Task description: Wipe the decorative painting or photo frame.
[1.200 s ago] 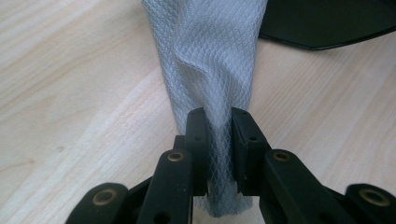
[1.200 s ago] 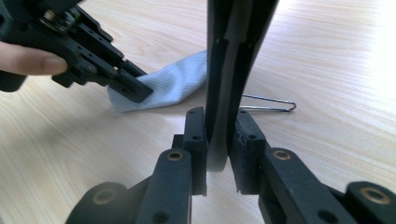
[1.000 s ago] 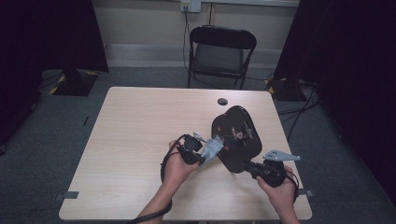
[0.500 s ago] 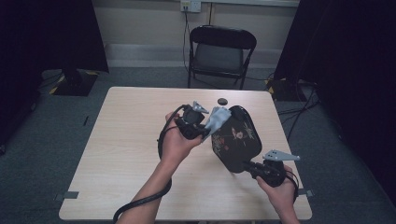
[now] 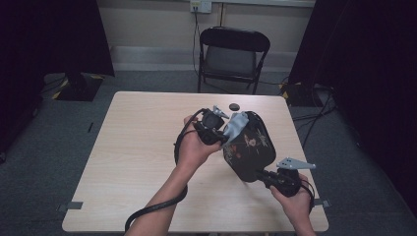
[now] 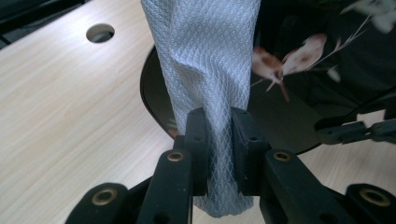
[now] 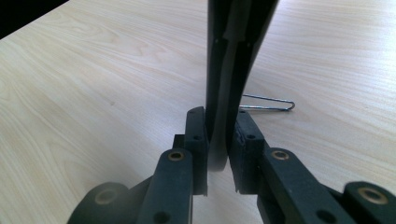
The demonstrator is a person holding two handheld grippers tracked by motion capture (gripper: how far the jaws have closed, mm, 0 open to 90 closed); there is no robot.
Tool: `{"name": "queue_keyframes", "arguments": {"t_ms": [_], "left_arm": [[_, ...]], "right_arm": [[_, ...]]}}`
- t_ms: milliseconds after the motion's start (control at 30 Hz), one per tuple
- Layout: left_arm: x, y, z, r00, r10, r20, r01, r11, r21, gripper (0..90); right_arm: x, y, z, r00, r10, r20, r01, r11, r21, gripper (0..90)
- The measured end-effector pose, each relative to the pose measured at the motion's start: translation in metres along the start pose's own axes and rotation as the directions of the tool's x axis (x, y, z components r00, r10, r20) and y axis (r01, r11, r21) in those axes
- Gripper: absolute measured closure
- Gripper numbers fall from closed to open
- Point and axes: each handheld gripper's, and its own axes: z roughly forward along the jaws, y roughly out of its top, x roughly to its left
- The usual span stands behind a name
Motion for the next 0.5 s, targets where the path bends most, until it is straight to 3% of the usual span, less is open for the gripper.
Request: {"name": "queue_keyframes", "arguments": {"t_ms": [267, 500], "left_arm": [[0.005, -0.018, 0.016, 0.9999, -0.014, 0.0, 0.014, 0.9983, 0.057, 78.4], [0.005, -0.04, 0.039, 0.9994, -0.032, 0.016, 0.029, 0.992, 0.123, 78.4]], "right_arm": [[0.0, 0.0, 0.0, 1.0, -0.005, 0.003, 0.005, 1.0, 0.003, 79.2], [0.0, 0.0, 0.0, 1.0, -0.004, 0.002, 0.004, 1.0, 0.003, 79.2]]}}
